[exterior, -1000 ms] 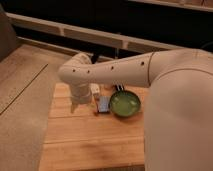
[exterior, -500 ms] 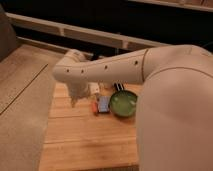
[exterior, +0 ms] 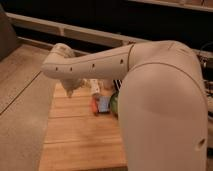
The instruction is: Place the pepper in the ceramic cup
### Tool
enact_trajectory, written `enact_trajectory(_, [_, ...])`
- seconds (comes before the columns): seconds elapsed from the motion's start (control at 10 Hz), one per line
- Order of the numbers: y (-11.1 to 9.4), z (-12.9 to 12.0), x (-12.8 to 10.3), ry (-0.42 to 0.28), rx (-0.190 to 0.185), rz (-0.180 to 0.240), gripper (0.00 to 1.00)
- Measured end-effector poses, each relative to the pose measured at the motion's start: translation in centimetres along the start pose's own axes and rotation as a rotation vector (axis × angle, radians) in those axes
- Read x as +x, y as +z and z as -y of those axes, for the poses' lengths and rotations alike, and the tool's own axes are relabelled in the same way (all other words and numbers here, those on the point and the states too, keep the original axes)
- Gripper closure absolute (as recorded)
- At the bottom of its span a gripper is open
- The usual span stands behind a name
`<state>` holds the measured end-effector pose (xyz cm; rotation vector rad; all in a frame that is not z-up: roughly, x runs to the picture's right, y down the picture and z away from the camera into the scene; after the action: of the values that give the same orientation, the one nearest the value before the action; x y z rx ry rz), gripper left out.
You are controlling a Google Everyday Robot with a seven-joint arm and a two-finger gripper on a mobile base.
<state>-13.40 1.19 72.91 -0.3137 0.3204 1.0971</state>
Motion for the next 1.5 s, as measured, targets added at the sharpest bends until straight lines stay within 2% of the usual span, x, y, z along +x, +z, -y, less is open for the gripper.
enact_trajectory(0.2, [0.2, 0.2, 0.2, 0.009, -0.007, 0.000, 0.35])
enact_trajectory(0.4, [1.3, 1.7, 0.8, 0.097, -0.055, 0.007, 0.35])
enact_trajectory(0.6, [3.9, 3.7, 1.6, 0.197, -0.127, -0.001, 0.35])
enact_trajectory(0.8, [5.8, 4.3, 2.1, 0.207, -0.162, -0.022, 0.35])
enact_trajectory(1.1, [8.9, 6.4, 2.0, 0.180, -0.174, -0.068, 0.35])
enact_trajectory(1.4, [12.8, 6.2, 2.7, 0.165, -0.242, -0.133, 0.35])
enact_trajectory(1.5, [13.6, 6.3, 3.2, 0.164, -0.251, -0.152, 0.35])
